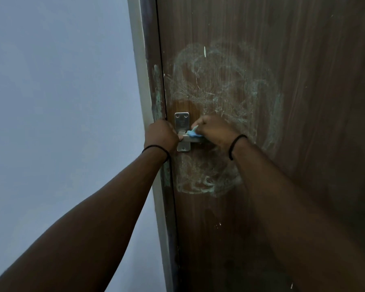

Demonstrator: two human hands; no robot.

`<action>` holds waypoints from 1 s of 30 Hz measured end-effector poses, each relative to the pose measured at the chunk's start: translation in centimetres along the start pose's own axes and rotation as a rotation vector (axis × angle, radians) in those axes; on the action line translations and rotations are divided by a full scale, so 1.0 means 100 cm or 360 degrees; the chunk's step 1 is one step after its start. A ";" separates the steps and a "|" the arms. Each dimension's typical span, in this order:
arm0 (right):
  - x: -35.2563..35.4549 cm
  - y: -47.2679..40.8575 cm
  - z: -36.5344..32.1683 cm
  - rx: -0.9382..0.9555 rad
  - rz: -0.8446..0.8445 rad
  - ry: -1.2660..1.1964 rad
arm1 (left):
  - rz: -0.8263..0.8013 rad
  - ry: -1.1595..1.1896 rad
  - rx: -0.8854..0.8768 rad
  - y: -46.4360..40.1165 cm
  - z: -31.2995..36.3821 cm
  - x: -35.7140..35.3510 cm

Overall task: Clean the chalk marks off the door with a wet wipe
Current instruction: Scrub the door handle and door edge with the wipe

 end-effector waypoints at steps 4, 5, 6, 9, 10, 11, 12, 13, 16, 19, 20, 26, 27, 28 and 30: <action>-0.005 0.014 -0.007 0.0105 0.0423 0.0225 | 0.0028 0.0067 -0.0023 0.005 -0.002 0.002; -0.001 0.019 -0.001 0.0099 0.0480 0.0187 | 0.0034 0.0125 -0.0035 0.008 -0.005 0.003; 0.006 0.025 0.008 0.0072 0.0538 0.0159 | 0.0044 0.0195 -0.0051 0.012 -0.009 0.002; 0.033 0.049 0.042 -0.0110 0.0871 -0.0036 | 0.0115 0.0371 -0.0048 0.030 -0.029 0.001; 0.037 0.060 0.059 -0.0232 0.1026 -0.0159 | 0.0134 0.0418 -0.0014 0.036 -0.038 -0.001; 0.033 0.070 0.076 -0.0368 0.1143 -0.0231 | 0.0140 0.0456 0.0025 0.041 -0.046 -0.005; 0.020 0.077 0.089 -0.0493 0.1164 -0.0281 | 0.0133 0.0482 0.0066 0.046 -0.053 -0.008; -0.002 0.079 0.098 -0.0590 0.1084 -0.0387 | 0.0118 0.0490 0.0100 0.050 -0.059 -0.012; -0.075 0.071 0.098 -0.0720 0.0826 -0.0824 | 0.0072 0.0443 0.0131 0.055 -0.071 -0.016; -0.092 0.057 0.073 -0.0626 0.1040 -0.1158 | 0.0066 0.0348 0.0097 0.054 -0.075 -0.013; -0.093 0.051 0.065 -0.0585 0.1097 -0.1225 | 0.0077 0.0297 0.0066 0.053 -0.075 -0.011; -0.091 0.032 0.051 -0.0573 0.1326 -0.0919 | 0.0193 0.0253 -0.0043 0.046 -0.079 -0.007; -0.091 0.032 0.051 -0.0546 0.1341 -0.0836 | 0.0217 0.0278 -0.0062 0.046 -0.079 -0.008; -0.091 0.032 0.049 -0.0491 0.1354 -0.0730 | 0.0232 0.0308 -0.0079 0.047 -0.079 -0.009; -0.091 0.033 0.041 -0.0319 0.1365 -0.0516 | 0.0243 0.0394 -0.0077 0.049 -0.080 -0.012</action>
Point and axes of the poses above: each hand's wrist, its own y-axis away from the middle knuckle, its own x-axis out of the back of the hand, z = x × y, the point moved 9 cm from there along -y, towards the middle knuckle, and after that the axes turned 13 degrees about y, right-handed, at the moved point
